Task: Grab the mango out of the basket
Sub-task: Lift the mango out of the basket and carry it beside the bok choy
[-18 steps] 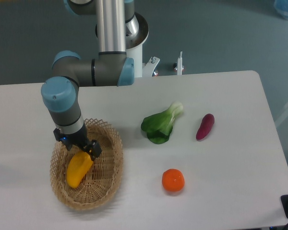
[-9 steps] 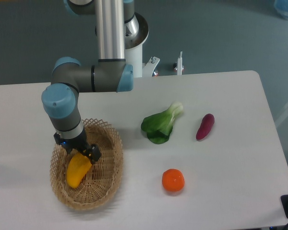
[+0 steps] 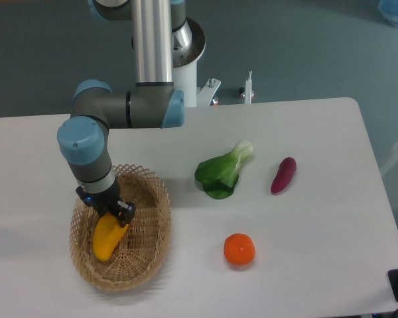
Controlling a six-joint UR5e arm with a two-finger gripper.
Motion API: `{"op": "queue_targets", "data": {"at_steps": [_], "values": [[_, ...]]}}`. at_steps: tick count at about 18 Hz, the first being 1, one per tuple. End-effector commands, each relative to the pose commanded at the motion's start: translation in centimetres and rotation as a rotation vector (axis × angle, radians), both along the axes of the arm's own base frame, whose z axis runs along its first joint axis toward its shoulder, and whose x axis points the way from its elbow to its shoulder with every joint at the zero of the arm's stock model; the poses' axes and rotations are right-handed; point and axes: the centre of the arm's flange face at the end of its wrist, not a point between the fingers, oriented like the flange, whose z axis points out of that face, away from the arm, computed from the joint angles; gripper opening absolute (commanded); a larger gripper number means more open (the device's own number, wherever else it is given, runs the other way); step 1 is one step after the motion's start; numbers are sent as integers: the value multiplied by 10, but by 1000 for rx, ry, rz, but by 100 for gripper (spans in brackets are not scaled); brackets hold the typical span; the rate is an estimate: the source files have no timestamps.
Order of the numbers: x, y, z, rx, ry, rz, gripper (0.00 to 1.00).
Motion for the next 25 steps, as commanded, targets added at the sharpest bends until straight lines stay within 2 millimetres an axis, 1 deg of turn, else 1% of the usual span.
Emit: {"op": "queue_targets", "data": {"at_steps": [1, 2, 3, 4, 5, 6, 9, 11, 13, 17, 19, 20, 22, 24, 25], "values": [[-1, 0, 2, 5, 1, 0, 52], [-5, 0, 11, 18, 7, 4, 52], [-9, -1, 21, 34, 13, 12, 52], [-16, -5, 39, 62, 25, 24, 52], [-23, -8, 51, 81, 30, 36, 52], [-35, -14, 67, 98, 42, 49, 52], [-73, -31, 96, 130, 79, 65, 52], [-122, -50, 102, 128, 99, 84, 52], [-153, -70, 117, 136, 128, 98, 52], [-228, -120, 116, 83, 162, 56, 52], [-259, -144, 116, 65, 179, 36, 52], [-281, -164, 116, 55, 184, 15, 52], [-318, -195, 115, 52, 189, -1, 52], [-339, -212, 116, 58, 194, -22, 52], [-345, -219, 115, 56, 194, -24, 52]]}}
